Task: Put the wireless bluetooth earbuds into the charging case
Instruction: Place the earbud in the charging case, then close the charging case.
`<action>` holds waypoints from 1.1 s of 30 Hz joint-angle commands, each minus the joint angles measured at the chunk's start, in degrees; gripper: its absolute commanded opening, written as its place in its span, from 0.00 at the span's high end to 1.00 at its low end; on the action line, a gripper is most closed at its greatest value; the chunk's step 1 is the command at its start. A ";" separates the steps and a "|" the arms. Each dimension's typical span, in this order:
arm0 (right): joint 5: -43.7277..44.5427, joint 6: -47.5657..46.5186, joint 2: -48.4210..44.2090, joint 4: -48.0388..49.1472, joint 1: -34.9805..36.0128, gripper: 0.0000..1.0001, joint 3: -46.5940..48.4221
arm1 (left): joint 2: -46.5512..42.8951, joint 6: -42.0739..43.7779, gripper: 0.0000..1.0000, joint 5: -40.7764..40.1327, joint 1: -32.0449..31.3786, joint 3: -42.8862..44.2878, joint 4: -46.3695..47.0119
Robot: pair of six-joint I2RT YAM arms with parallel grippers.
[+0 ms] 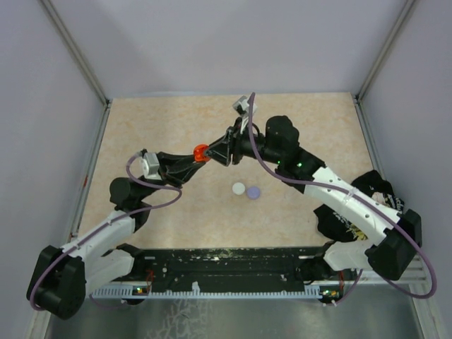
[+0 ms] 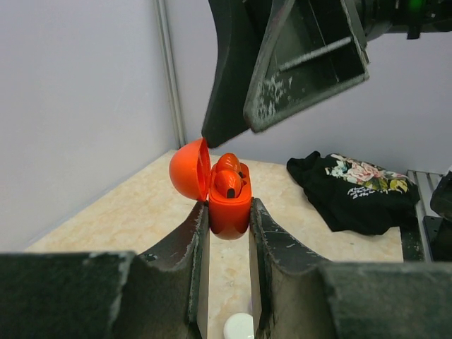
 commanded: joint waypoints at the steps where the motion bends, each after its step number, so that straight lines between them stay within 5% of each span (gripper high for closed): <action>1: -7.39 0.93 -1.62 -0.40 -4.87 0.56 5.56 | -1.94 -0.66 0.99 3.93 -0.06 0.22 -1.69; 13: -24.31 4.27 5.54 -3.96 -8.20 0.31 9.68 | -3.91 1.02 0.99 9.24 -0.03 1.73 -4.73; 33: -38.31 9.35 5.72 6.06 -7.67 0.36 6.28 | -2.34 -2.01 1.00 6.72 -0.07 2.56 -8.61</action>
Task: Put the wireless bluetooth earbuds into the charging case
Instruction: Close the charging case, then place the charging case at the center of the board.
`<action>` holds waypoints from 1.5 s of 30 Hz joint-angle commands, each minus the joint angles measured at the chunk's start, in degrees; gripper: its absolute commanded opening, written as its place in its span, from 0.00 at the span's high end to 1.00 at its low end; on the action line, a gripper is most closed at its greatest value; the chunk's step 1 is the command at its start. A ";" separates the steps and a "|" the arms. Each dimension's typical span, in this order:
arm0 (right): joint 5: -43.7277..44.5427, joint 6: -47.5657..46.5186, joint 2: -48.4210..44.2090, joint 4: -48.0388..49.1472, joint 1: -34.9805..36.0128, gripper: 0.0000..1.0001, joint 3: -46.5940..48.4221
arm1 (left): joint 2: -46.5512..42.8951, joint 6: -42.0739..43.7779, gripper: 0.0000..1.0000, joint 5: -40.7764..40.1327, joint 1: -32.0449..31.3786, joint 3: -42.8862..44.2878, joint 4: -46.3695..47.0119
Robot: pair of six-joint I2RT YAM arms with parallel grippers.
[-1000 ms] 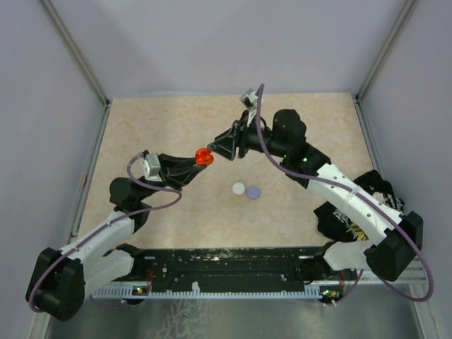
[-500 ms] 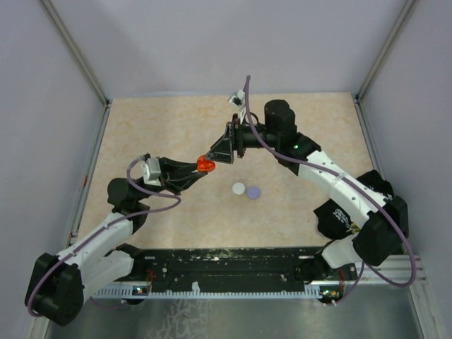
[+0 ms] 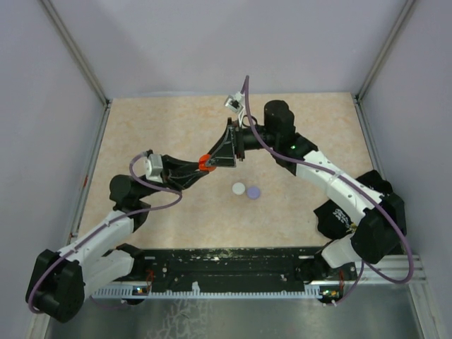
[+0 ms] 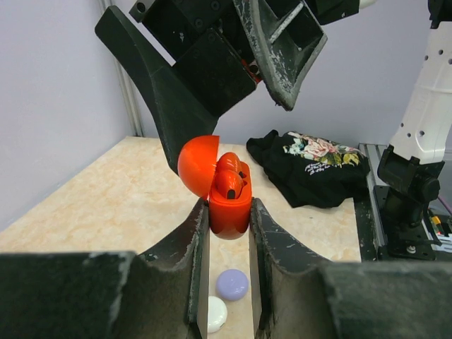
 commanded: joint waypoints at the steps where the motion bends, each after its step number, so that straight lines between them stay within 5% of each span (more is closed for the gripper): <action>1: -4.37 1.25 -3.44 6.95 0.38 0.37 0.09 | -1.44 -0.63 1.00 -1.86 -0.07 1.13 -4.77; 10: 2.06 -7.35 -6.69 -2.18 0.02 0.37 0.07 | -3.80 -3.24 0.94 -8.77 -0.06 2.22 -18.03; 18: 34.47 -14.24 -11.01 -23.15 -1.16 0.30 -0.54 | -1.84 -9.70 0.95 -16.42 -0.05 6.01 -39.20; 22: 49.35 -12.58 -14.90 -26.77 -1.21 0.14 -4.38 | 0.70 -14.92 0.95 -17.81 -0.01 6.18 -44.95; 25: 55.68 -12.79 -19.26 -27.25 -1.29 0.13 -7.82 | 3.55 -19.33 0.91 -17.39 -0.03 5.08 -45.69; 32: 61.77 -14.96 -38.76 -18.10 -1.21 0.12 -24.43 | 17.06 -26.19 0.95 -13.62 -0.15 6.94 -46.17; 45: 65.53 -14.72 -42.91 -23.46 -1.26 0.10 -26.72 | 40.86 -29.77 0.86 -12.56 -2.65 18.03 -49.02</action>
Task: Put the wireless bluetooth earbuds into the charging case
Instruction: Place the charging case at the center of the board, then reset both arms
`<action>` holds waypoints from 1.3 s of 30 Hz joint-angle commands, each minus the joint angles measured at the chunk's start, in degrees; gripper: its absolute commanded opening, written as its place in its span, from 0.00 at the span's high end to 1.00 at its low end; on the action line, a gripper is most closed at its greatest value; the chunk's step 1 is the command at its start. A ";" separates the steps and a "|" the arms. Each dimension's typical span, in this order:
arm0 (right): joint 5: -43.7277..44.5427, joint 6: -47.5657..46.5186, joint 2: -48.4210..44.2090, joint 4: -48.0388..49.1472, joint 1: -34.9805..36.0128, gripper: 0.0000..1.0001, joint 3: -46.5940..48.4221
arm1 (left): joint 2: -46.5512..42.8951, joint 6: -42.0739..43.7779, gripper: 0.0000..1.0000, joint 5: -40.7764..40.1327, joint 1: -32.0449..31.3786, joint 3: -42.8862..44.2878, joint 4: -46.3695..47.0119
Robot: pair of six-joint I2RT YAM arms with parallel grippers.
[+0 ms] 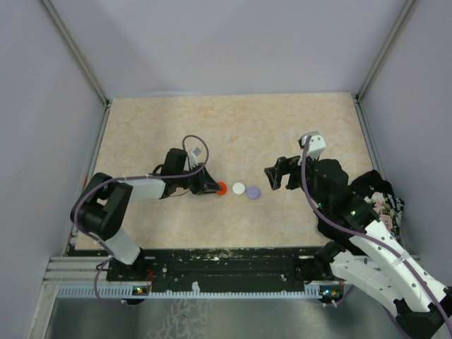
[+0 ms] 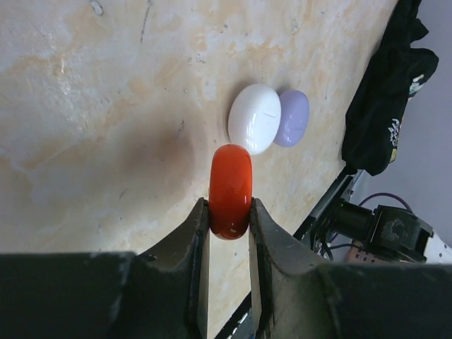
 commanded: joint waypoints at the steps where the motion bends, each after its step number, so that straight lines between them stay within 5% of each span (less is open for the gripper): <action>1: 1.29 0.05 -0.43 -0.28 -0.15 0.10 -0.04 | 4.79 -1.28 0.84 0.32 -1.21 3.78 -3.00; 11: 1.84 -0.63 -1.17 -4.25 -0.15 0.09 0.14 | 7.46 -1.30 0.48 -7.52 -4.41 7.06 -7.93; 18: 5.30 -1.16 -2.18 -6.73 -0.13 0.09 1.11 | -2.66 2.73 0.01 -20.33 -4.53 8.06 -24.29; 39: 23.19 1.00 -14.58 -14.55 -0.15 0.09 0.29 | -61.51 11.25 0.00 -49.05 -4.07 3.39 -47.73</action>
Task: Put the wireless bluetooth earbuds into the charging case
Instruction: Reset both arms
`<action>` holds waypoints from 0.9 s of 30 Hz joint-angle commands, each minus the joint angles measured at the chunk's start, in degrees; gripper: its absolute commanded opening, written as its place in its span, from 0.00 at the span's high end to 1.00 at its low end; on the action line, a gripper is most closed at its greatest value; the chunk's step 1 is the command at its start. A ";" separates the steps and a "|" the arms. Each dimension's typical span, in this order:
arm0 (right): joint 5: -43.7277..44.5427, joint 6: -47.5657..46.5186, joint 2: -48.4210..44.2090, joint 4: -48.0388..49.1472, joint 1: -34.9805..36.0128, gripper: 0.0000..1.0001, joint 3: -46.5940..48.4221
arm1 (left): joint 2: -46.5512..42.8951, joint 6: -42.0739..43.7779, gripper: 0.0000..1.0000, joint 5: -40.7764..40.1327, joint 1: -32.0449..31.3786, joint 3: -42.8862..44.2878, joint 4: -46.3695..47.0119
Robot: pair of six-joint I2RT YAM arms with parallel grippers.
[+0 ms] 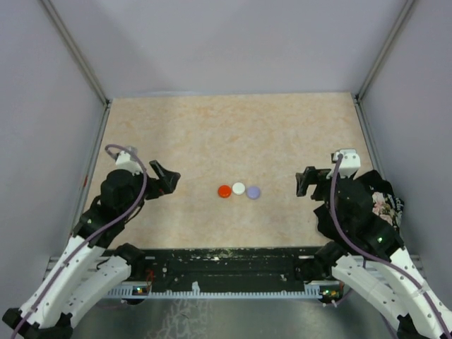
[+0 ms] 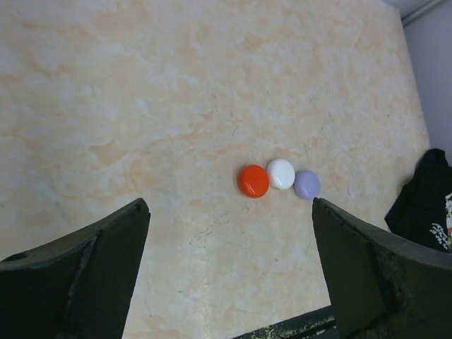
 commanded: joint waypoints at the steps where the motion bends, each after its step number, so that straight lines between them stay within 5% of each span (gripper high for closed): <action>1: 5.55 1.30 -1.99 0.04 -0.11 0.09 0.47 | -7.40 2.61 0.00 -7.16 0.09 0.42 -5.95; 8: 7.49 2.33 -3.72 1.41 -0.15 0.09 -1.63 | -14.54 8.50 0.00 -9.96 0.09 1.81 -6.41; 27: 10.00 4.50 0.49 8.53 -0.15 0.09 -3.72 | -15.79 17.10 0.00 -7.41 0.09 3.15 -1.16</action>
